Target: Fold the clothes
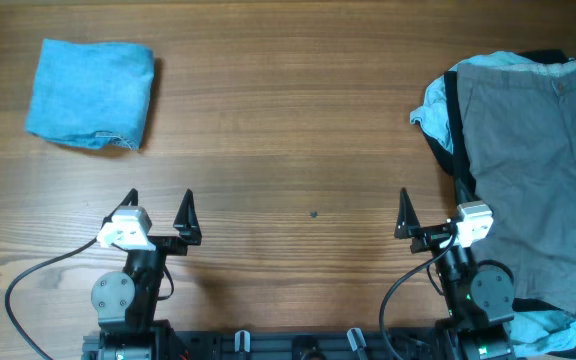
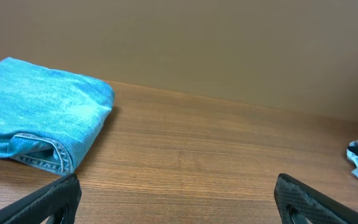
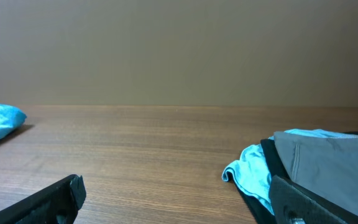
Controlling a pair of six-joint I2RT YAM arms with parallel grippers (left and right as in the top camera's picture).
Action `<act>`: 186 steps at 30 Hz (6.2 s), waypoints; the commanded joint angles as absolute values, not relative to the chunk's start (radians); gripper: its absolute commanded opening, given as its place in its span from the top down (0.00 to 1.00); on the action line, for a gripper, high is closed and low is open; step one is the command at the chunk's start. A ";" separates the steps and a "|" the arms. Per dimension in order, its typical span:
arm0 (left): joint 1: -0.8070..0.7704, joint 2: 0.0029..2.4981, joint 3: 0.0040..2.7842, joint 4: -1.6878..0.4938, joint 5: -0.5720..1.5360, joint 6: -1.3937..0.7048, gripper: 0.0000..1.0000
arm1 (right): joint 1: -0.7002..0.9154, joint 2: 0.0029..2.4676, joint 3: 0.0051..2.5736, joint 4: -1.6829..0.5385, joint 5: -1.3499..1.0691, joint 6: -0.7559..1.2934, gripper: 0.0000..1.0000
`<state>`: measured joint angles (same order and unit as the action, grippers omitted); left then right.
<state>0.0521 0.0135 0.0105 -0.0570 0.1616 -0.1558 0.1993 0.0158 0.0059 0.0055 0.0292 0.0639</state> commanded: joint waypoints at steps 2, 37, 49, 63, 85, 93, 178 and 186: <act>0.046 0.006 0.006 -0.060 0.167 -0.166 0.00 | 0.195 0.017 0.005 0.010 0.017 0.079 0.00; 0.046 0.007 0.006 -0.060 0.167 -0.166 0.00 | 0.195 0.017 0.005 0.010 0.017 0.078 0.00; 0.046 0.007 0.006 -0.060 0.167 -0.166 0.00 | 0.195 0.017 0.005 0.010 0.017 0.078 0.00; 0.046 0.007 0.006 -0.060 0.167 -0.166 0.00 | 0.195 0.017 0.005 0.010 0.017 0.078 0.00; 0.046 0.075 0.253 -0.111 0.360 -0.200 0.00 | 0.195 0.049 0.141 0.024 -0.197 0.397 0.00; 0.046 0.805 0.820 -0.510 0.313 -0.247 0.00 | 0.195 0.611 0.645 -0.375 -0.205 0.366 0.00; -0.426 2.094 1.199 -0.062 0.344 0.154 0.12 | 0.186 1.117 1.047 -0.710 -0.023 0.488 0.05; -0.414 2.094 1.199 -0.199 0.262 0.095 0.96 | 0.186 1.116 1.047 -0.696 -0.023 0.471 0.05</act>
<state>-0.4187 2.0659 1.2114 -0.1528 0.3424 0.1482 0.1898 1.1114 1.0401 -0.7086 -0.0189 0.4854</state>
